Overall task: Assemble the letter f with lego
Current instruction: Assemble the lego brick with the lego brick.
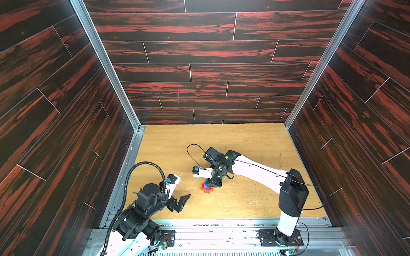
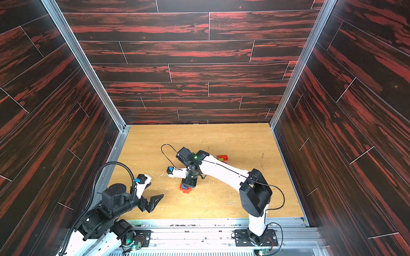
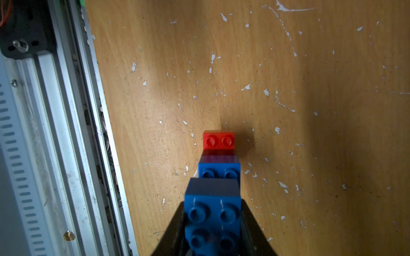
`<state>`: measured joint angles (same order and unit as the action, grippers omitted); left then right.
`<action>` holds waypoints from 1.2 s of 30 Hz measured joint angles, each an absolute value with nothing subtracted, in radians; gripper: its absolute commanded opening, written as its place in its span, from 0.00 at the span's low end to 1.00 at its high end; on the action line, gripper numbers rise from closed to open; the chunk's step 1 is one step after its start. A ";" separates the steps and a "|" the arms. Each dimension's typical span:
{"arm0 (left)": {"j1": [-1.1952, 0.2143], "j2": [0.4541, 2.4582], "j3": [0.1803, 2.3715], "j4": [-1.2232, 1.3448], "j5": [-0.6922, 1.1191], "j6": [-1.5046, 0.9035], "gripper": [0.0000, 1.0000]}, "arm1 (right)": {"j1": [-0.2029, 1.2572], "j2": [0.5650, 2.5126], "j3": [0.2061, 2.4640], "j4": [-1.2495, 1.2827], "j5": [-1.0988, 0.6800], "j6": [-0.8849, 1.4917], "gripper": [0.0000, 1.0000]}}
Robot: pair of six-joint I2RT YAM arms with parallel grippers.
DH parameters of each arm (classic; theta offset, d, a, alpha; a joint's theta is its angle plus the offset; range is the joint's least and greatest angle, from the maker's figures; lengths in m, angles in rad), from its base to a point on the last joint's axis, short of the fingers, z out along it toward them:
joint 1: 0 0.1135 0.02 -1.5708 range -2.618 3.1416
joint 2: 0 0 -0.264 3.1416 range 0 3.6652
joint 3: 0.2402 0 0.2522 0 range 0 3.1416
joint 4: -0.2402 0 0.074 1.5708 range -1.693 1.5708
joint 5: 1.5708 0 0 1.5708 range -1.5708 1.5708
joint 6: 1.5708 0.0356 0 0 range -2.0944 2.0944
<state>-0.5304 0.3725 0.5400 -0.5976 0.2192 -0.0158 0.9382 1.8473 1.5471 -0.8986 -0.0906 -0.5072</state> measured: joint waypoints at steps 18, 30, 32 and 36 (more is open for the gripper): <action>-0.530 0.373 0.540 -0.597 0.219 -0.016 1.00 | 0.942 1.848 1.570 -0.901 -0.086 -0.521 0.23; -0.530 0.373 0.540 -0.598 0.219 -0.016 1.00 | 0.942 1.887 1.591 -0.904 -0.088 -0.534 0.23; -0.530 0.373 0.540 -0.598 0.219 -0.016 1.00 | 0.942 1.890 1.595 -0.905 -0.088 -0.535 0.23; -0.531 0.373 0.540 -0.598 0.219 -0.016 1.00 | 0.942 1.892 1.597 -0.907 -0.085 -0.537 0.23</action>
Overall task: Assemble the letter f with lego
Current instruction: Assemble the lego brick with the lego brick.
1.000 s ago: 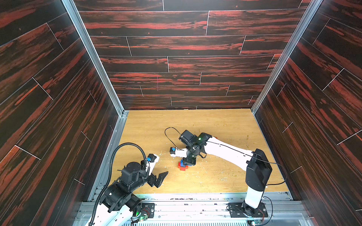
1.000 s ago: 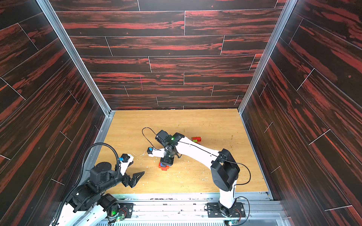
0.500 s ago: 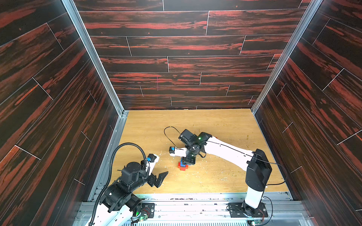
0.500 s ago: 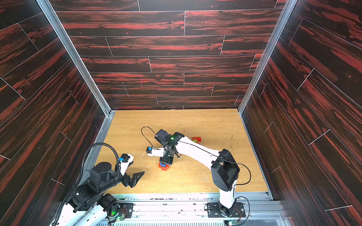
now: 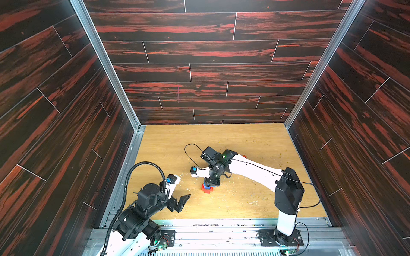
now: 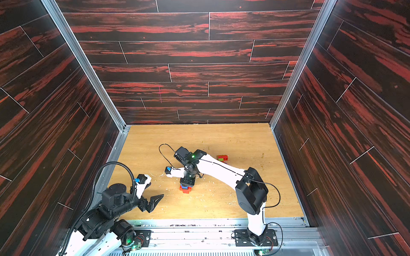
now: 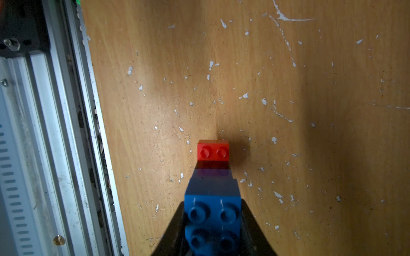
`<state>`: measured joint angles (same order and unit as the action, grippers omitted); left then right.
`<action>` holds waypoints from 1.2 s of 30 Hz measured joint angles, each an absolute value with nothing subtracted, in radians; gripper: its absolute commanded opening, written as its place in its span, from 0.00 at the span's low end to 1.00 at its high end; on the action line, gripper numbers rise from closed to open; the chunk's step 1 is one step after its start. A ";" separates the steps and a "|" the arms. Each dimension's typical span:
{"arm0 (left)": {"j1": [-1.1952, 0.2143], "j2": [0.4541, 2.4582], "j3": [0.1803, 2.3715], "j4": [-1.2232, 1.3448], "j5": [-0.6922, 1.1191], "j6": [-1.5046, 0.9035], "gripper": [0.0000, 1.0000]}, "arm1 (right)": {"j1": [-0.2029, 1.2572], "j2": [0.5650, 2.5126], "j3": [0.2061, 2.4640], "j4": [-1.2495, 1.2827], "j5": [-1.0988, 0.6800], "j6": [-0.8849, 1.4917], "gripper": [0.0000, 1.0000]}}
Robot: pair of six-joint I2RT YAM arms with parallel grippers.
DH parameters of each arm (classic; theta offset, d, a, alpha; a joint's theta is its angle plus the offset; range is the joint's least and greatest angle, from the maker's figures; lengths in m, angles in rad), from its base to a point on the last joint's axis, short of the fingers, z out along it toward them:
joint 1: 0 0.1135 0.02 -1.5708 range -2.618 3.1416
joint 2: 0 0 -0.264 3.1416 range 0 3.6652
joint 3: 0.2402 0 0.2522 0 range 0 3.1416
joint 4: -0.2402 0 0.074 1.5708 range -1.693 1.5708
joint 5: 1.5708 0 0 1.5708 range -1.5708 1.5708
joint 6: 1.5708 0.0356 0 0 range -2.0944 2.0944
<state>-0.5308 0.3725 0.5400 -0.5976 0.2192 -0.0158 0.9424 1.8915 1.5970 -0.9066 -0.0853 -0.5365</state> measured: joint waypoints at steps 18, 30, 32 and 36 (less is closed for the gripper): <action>-0.531 0.373 0.540 -0.598 0.220 -0.015 1.00 | 0.942 1.892 1.602 -0.927 -0.070 -0.550 0.23; -0.531 0.373 0.540 -0.598 0.221 -0.015 1.00 | 0.944 1.891 1.602 -0.927 -0.070 -0.559 0.23; -0.531 0.373 0.540 -0.598 0.221 -0.015 1.00 | 0.944 1.891 1.602 -0.927 -0.070 -0.561 0.23; -0.531 0.373 0.540 -0.597 0.221 -0.015 1.00 | 0.944 1.891 1.602 -0.927 -0.070 -0.562 0.23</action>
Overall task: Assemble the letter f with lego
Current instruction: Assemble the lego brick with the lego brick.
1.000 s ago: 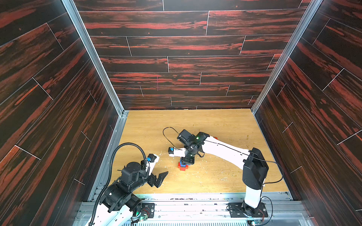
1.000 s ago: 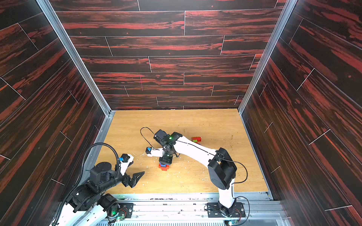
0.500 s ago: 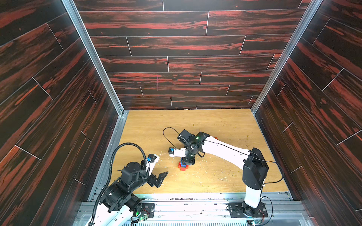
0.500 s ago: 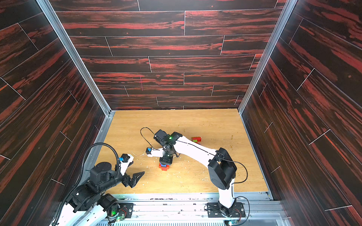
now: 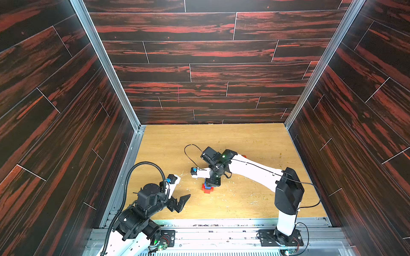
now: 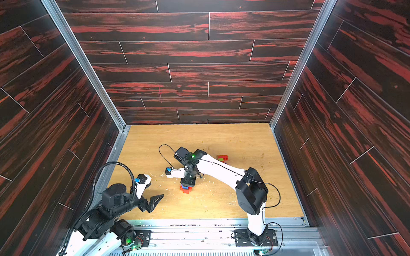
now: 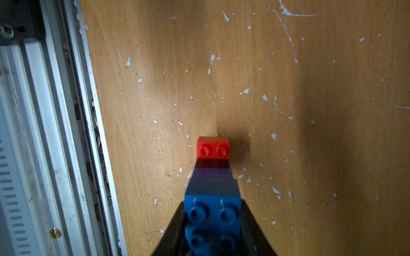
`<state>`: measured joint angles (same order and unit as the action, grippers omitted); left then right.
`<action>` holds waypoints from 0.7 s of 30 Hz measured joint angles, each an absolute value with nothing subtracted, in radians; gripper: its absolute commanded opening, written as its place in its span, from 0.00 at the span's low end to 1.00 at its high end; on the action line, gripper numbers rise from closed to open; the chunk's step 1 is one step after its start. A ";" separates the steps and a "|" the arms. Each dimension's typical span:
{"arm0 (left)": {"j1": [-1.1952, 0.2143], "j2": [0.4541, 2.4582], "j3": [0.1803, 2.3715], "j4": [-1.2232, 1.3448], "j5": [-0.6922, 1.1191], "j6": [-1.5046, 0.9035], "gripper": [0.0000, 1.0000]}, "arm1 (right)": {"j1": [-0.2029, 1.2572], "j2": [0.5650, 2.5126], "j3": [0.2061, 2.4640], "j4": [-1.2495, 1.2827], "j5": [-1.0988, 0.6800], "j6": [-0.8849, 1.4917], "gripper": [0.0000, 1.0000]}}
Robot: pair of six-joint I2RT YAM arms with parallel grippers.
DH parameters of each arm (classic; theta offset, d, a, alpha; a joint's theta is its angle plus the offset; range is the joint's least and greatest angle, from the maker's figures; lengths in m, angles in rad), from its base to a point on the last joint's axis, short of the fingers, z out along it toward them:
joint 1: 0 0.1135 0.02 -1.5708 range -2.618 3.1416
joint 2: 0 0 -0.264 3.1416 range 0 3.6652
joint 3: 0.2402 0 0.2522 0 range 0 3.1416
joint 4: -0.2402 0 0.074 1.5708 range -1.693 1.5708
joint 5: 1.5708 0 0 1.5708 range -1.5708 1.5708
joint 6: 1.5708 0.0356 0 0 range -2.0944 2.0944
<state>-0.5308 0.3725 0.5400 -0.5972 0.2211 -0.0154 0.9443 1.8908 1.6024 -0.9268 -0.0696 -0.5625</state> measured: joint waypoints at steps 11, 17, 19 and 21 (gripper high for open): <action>-0.531 0.373 0.540 -0.597 0.221 -0.015 1.00 | 0.944 1.883 1.601 -0.923 -0.070 -0.570 0.23; -0.531 0.373 0.540 -0.597 0.220 -0.016 1.00 | 0.944 1.865 1.600 -0.917 -0.074 -0.577 0.23; -0.531 0.373 0.540 -0.598 0.220 -0.016 1.00 | 0.944 1.862 1.599 -0.916 -0.076 -0.579 0.23; -0.531 0.373 0.540 -0.598 0.220 -0.016 1.00 | 0.944 1.862 1.596 -0.914 -0.081 -0.582 0.23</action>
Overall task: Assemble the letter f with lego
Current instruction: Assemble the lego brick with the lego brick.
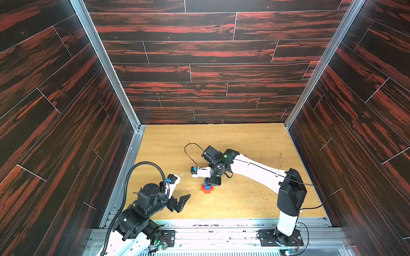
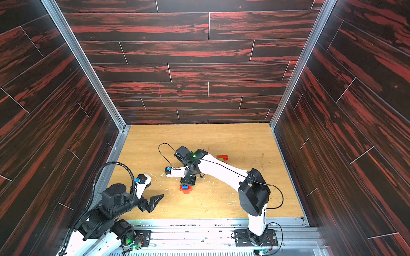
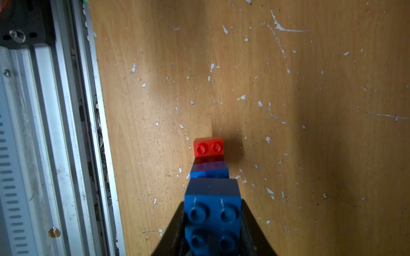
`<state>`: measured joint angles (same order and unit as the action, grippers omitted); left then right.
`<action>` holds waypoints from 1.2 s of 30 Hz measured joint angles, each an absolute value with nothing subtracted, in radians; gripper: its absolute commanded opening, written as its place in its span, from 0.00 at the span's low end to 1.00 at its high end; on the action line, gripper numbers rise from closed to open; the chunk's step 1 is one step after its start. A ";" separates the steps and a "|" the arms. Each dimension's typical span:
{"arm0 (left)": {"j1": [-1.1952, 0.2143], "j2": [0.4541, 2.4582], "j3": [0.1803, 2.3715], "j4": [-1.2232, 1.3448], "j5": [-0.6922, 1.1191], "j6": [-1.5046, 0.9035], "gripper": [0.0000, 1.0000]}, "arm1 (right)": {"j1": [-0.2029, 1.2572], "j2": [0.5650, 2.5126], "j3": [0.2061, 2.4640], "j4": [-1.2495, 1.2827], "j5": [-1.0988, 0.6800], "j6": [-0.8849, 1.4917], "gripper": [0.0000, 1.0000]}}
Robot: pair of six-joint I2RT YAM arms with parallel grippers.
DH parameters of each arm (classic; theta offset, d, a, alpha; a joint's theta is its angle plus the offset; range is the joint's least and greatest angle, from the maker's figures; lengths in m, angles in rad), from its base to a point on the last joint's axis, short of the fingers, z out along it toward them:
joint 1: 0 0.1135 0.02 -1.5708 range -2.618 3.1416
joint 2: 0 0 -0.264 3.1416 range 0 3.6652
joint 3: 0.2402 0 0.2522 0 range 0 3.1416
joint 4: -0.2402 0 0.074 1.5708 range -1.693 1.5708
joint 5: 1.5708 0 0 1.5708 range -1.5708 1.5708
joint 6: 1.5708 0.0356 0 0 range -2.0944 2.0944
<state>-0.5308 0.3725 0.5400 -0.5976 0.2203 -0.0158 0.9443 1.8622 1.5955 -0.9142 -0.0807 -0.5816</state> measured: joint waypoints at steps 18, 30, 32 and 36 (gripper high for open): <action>-0.532 0.373 0.540 -0.597 0.220 -0.016 1.00 | 0.944 1.861 1.562 -0.892 -0.082 -0.651 0.23; -0.532 0.373 0.540 -0.598 0.220 -0.016 1.00 | 0.944 1.861 1.562 -0.908 -0.082 -0.688 0.23; -0.532 0.373 0.540 -0.598 0.220 -0.015 1.00 | 0.944 1.861 1.562 -0.911 -0.082 -0.691 0.23; -0.532 0.373 0.540 -0.597 0.220 -0.016 1.00 | 0.944 1.861 1.562 -0.912 -0.082 -0.694 0.23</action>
